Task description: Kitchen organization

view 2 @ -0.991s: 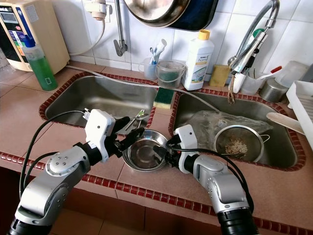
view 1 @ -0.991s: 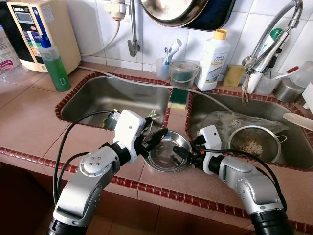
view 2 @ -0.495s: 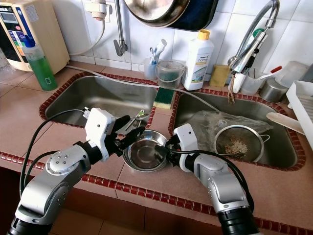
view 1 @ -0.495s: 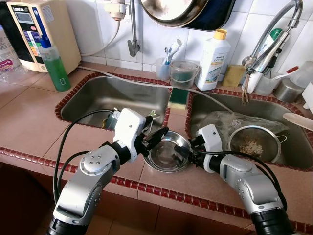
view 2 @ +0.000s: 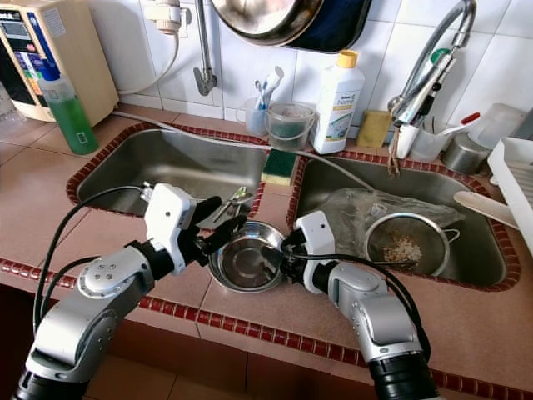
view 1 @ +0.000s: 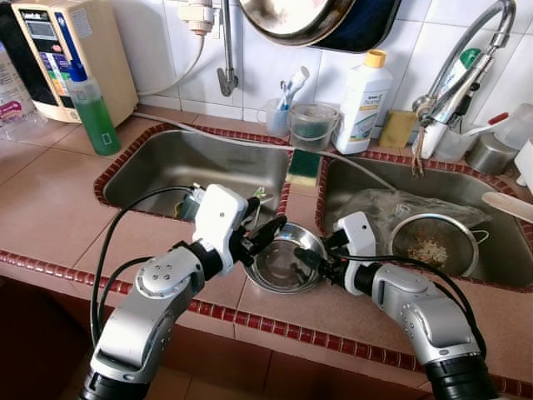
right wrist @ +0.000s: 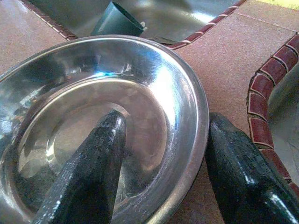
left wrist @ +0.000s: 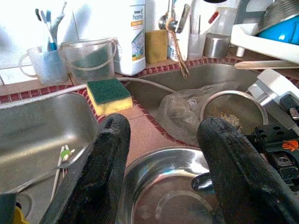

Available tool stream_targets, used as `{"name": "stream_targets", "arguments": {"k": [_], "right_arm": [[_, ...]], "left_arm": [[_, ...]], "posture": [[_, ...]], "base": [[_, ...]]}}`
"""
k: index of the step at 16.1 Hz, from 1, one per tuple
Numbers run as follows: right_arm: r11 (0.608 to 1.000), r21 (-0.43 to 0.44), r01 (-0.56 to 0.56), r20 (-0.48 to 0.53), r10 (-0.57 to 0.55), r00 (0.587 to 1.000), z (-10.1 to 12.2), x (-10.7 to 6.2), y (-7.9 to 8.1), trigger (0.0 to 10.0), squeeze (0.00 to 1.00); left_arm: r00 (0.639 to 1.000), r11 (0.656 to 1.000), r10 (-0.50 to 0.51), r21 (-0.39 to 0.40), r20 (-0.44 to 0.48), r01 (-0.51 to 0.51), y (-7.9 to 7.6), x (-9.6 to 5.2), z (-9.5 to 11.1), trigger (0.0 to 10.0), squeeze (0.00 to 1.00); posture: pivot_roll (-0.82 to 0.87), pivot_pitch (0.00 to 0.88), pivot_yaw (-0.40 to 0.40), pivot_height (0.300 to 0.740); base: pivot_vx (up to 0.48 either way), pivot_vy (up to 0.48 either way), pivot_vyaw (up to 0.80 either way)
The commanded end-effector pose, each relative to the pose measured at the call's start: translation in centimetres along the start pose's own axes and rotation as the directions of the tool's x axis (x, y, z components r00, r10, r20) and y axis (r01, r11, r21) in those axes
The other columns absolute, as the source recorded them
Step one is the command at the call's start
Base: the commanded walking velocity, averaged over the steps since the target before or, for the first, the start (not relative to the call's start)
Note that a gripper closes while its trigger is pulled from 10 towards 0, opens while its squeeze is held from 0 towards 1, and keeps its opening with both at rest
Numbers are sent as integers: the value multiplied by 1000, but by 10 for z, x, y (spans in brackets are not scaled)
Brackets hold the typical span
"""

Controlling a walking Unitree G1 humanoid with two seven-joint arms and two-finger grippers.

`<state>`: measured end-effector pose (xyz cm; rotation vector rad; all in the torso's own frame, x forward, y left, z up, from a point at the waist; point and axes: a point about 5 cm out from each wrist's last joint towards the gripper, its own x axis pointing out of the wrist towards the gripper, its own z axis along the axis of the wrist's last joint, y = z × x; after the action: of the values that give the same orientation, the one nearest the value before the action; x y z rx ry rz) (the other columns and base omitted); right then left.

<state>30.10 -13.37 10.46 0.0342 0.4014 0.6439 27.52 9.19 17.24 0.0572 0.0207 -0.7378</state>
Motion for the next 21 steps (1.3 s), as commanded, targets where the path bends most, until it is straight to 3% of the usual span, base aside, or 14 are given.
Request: {"name": "stream_targets", "arguments": {"k": [1, 2, 3, 5, 6, 7, 8, 10, 15, 16, 19, 20, 21], "right_arm": [[1000, -5, 15, 0, -15, 1000, 4, 0, -4, 10000, 1000], [1000, -6, 16, -1, -16, 1000, 3, 0, -4, 10000, 1000], [1000, -8, 18, 5, -18, 1000, 4, 0, -4, 0, 0], [999, 25, 21, 19, -22, 1000, 5, 0, -4, 0, 0], [997, 80, 19, 43, -22, 999, 7, 1, -5, 0, 0], [978, 207, -4, 88, -14, 996, 11, 1, -6, 0, 0], [976, 219, -7, 92, -13, 996, 11, 1, -6, 0, 0], [940, 337, -45, 136, -1, 991, 13, 1, -5, 0, 0], [894, 443, -69, 150, 2, 989, 10, 1, -4, 0, 0], [865, 495, -80, 150, 6, 989, 9, 2, -3, 0, 0], [845, 528, -83, 146, 6, 989, 8, 3, -3, 0, 0], [814, 578, -51, 109, -15, 994, 1, 3, -6, 0, 0], [807, 589, -34, 88, -22, 996, -2, 3, -7, 0, 0]], "left_arm": [[1000, 1000, 4, 8, 18, -4, 1, 1, 7, 10000, 0], [1000, 1000, 4, 8, 18, -4, 1, 1, 7, 10000, 0], [1000, 1000, 5, 8, 18, -5, 1, 1, 7, 10000, 0], [1000, 1000, 6, 7, 18, -6, 1, 1, 7, 10000, 0], [1000, 1000, 7, 7, 18, -7, 1, 1, 7, 10000, 0], [1000, 1000, 7, 7, 19, -7, 1, 1, 7, 10000, 0], [1000, 1000, 7, 7, 19, -7, 1, 1, 7, 10000, 0], [1000, 1000, 8, 7, 17, -8, 1, 1, 6, 10000, 0], [1000, 1000, 10, 6, 18, -10, 1, 1, 7, 10000, 0], [1000, 1000, 10, 8, 18, -10, 2, 1, 7, 10000, 0], [1000, 1000, 11, 9, 19, -11, 2, 1, 8, 10000, 0], [1000, 1000, 12, 8, 20, -12, 2, 1, 8, 10000, 0], [1000, 1000, 12, 8, 20, -13, 2, 1, 8, 10000, 0]], "posture": [[-158, 0, -9, 736], [-157, 0, -9, 736], [-158, 0, -9, 736], [-156, 0, -10, 736], [-156, 0, -11, 736], [-155, 0, -11, 736], [-155, 0, -11, 736], [-154, 0, -11, 736], [-154, 0, -9, 736], [-153, 0, -10, 736], [-153, 0, -9, 736], [-154, 0, -10, 736], [-155, 0, -10, 736]], "base": [[0, 0, 0], [0, 0, 0], [0, 0, 0], [0, 0, 0], [0, 0, 0], [0, 0, 0], [0, 0, 0], [0, 0, 0], [0, 0, 0], [0, 0, 0], [0, 0, 0], [0, 0, 0], [0, 0, 0]]}}
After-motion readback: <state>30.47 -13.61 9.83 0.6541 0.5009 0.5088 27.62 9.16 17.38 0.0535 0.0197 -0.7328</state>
